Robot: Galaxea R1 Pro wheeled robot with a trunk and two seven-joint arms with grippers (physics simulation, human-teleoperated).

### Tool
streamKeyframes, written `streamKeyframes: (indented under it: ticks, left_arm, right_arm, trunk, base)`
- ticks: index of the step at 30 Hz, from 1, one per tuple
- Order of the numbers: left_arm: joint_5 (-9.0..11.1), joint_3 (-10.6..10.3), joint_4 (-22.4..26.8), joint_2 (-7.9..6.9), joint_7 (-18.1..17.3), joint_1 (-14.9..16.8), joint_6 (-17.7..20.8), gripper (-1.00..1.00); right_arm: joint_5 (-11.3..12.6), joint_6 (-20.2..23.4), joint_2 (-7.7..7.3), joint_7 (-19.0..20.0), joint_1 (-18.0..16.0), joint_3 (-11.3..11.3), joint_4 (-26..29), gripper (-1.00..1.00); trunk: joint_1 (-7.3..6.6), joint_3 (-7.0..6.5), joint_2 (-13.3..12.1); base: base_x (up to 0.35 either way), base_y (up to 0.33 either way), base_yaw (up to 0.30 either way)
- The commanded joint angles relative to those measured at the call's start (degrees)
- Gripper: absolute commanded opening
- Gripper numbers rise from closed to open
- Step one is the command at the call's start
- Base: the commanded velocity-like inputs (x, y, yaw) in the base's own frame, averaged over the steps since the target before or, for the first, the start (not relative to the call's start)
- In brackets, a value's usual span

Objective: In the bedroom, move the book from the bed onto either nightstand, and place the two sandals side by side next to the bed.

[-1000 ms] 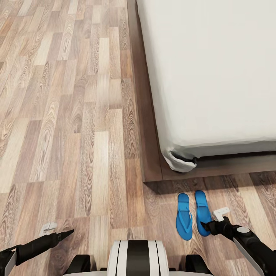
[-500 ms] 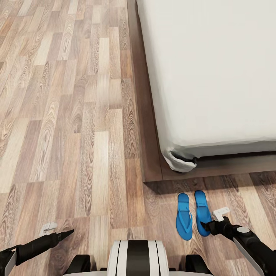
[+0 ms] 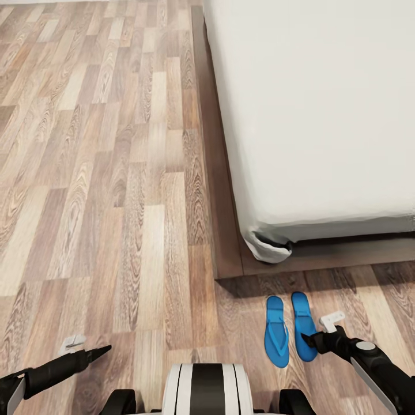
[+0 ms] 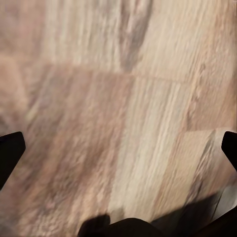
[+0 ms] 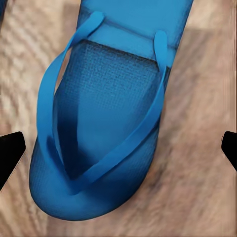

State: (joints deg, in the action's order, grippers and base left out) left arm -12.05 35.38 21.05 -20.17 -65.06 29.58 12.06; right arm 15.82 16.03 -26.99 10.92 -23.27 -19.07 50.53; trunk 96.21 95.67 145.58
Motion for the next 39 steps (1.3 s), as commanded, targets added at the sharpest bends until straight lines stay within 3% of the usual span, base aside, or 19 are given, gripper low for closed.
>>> streamKeyframes:
  ticks: [1, 14, 17, 19, 20, 22, 23, 24, 25, 26, 27, 29, 34, 39]
  left_arm:
    - [-0.4, 0.5, 0.0, 0.06, -0.4, 0.0, 0.6, 1.0]
    - [-0.5, 0.5, 0.0, 0.06, -0.4, 0.0, 0.7, 1.0]
    - [-0.4, 0.5, 0.0, 0.05, -0.4, 0.0, 0.7, 1.0]
    - [-0.4, 0.5, 0.0, 0.05, -0.4, 0.0, 0.7, 1.0]
    - [-0.4, 0.5, 0.0, 0.08, -0.4, 0.0, 0.7, 1.0]
    - [-0.4, 0.5, -0.6, 0.11, -0.3, 0.0, 0.6, 1.0]
    - [-0.4, 0.5, -1.5, 0.12, -0.2, 0.0, 0.5, 1.0]
    - [-0.4, 0.5, -2.1, 0.12, -0.1, 0.0, 0.5, 1.0]
    - [-0.4, 0.5, -3.9, 0.13, 0.2, 0.0, 0.2, 1.0]
    - [-0.4, 0.5, -4.8, 0.13, 0.4, 0.0, -0.3, 1.0]
    - [-0.4, 0.6, -5.2, 0.11, 0.5, 0.0, -0.7, 1.0]
    - [-0.4, 0.6, -7.7, -0.06, 0.7, 0.0, -2.8, 1.0]
    - [-0.3, 0.7, -11.3, -0.2, 1.1, 0.0, -5.8, 1.0]
    - [-0.3, 0.6, -12.1, 0.06, 2.2, 0.0, -7.4, 1.0]
  right_arm:
    - [0.4, 0.3, -0.06, 0.0, 0.0, -0.2, 0.1, 1.0]
    - [1.0, 1.0, -0.64, 0.7, 0.0, 0.1, 0.7, 1.0]
    - [1.9, 1.1, -1.19, 2.4, 0.1, 0.2, 0.7, 1.0]
    - [5.0, 1.1, -3.19, 6.8, 0.1, 0.2, 0.4, 1.0]
    - [12.1, 0.9, -7.94, 17.4, 0.2, 0.3, -0.7, 1.0]
    - [18.6, 0.6, -11.92, 27.8, 0.2, 0.3, -5.5, 1.0]
    - [21.3, 0.5, -13.1, 32.9, 0.2, 0.2, -9.9, 1.0]
    - [22.5, 0.4, -13.5, 35.3, 0.2, 0.2, -12.6, 1.0]
    - [25.0, -0.3, -14.28, 41.3, 0.2, 0.2, -22.1, 1.0]
    - [26.1, -1.8, -14.58, 44.3, 0.2, 0.2, -28.4, 1.0]
    - [26.5, -2.9, -14.68, 45.5, 0.2, 0.2, -31.1, 1.0]
    - [27.5, -8.5, -14.95, 49.8, 0.2, 0.2, -39.7, 1.0]
    - [27.9, -12.2, -14.59, 52.1, 0.2, 0.1, -43.7, 1.0]
    - [27.8, -13.0, -10.93, 52.4, 0.2, 0.1, -44.5, 1.0]
  trunk:
    - [-0.03, -0.2, 0.0]
    - [-0.37, -3.08, -0.2]
    - [-0.44, -3.74, -0.2]
    - [-0.5, -4.19, -0.2]
    - [-0.52, -4.41, -0.3]
    - [-0.57, -4.85, -0.3]
    - [-0.6, -5.07, -0.3]
    - [-0.62, -5.29, -0.3]
    - [-0.65, -5.52, -0.3]
    - [-0.68, -5.74, -0.3]
    - [-0.7, -5.96, -0.3]
    - [-0.75, -6.4, -0.4]
    - [-0.88, -7.51, -0.4]
    - [-1.01, -8.62, -0.5]
  base:
    - [0.0, 0.0, 0.0]
    - [0.0, 0.0, 0.0]
    - [0.0, 0.0, 0.0]
    - [0.0, 0.0, 0.0]
    - [0.0, 0.0, 0.0]
    - [0.0, 0.0, 0.0]
    - [0.0, 0.0, 0.0]
    - [0.0, 0.0, 0.0]
    - [0.0, 0.0, 0.0]
    - [0.0, 0.0, 0.0]
    - [0.0, 0.0, 0.0]
    - [0.0, 0.0, 0.0]
    - [0.0, 0.0, 0.0]
    - [0.0, 0.0, 0.0]
